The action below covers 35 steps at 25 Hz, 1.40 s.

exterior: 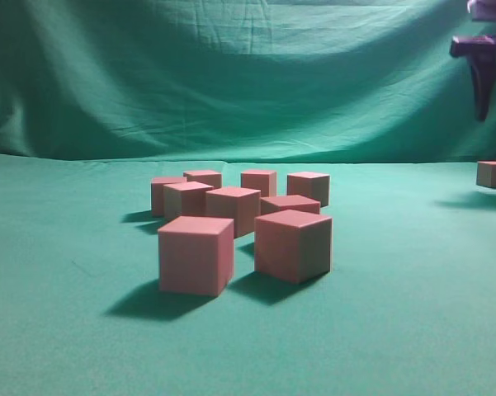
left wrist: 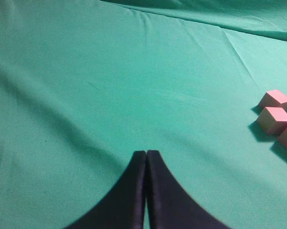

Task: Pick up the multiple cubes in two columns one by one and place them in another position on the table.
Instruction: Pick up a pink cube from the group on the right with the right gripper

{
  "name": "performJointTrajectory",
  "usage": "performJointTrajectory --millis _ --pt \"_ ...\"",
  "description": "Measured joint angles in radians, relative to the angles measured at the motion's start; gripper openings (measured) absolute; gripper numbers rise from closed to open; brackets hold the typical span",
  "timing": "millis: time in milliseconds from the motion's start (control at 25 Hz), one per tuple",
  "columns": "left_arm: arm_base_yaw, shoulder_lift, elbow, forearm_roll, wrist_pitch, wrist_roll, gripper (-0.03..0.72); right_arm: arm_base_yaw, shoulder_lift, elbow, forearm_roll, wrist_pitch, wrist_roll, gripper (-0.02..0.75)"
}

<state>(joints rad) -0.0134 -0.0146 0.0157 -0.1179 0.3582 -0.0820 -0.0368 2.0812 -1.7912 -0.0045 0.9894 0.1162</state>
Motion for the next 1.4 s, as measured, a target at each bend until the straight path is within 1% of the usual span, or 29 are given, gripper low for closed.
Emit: performJointTrajectory --millis 200,480,760,880,920,960,1200,1320,1400 --pt "0.000 0.000 0.000 0.000 0.000 0.000 0.000 -0.009 0.074 0.000 0.020 -0.091 -0.079 0.529" --pt "0.000 0.000 0.000 0.000 0.000 0.000 0.000 -0.009 0.124 0.000 0.023 -0.193 -0.110 0.529" --pt "0.000 0.000 0.000 0.000 0.000 0.000 0.000 -0.009 0.167 0.000 0.026 -0.197 -0.125 0.529" --pt "0.000 0.000 0.000 0.000 0.000 0.000 0.000 -0.009 0.172 0.000 0.028 -0.190 -0.126 0.367" --pt "0.000 0.000 0.000 0.000 0.000 0.000 0.000 -0.009 0.172 0.000 0.030 -0.190 -0.126 0.294" --pt "0.000 0.000 0.000 0.000 0.000 0.000 0.000 -0.009 0.172 0.000 0.030 -0.188 -0.126 0.250" --pt "0.000 0.000 0.000 0.000 0.000 0.000 0.000 -0.003 0.102 0.000 0.075 -0.153 -0.127 0.255" --pt "0.000 0.000 0.000 0.000 0.000 0.000 0.000 0.025 0.005 0.000 0.079 -0.109 -0.129 0.255" --pt "0.000 0.000 0.000 0.000 0.000 0.000 0.000 0.060 -0.072 0.000 0.083 -0.070 -0.129 0.255"
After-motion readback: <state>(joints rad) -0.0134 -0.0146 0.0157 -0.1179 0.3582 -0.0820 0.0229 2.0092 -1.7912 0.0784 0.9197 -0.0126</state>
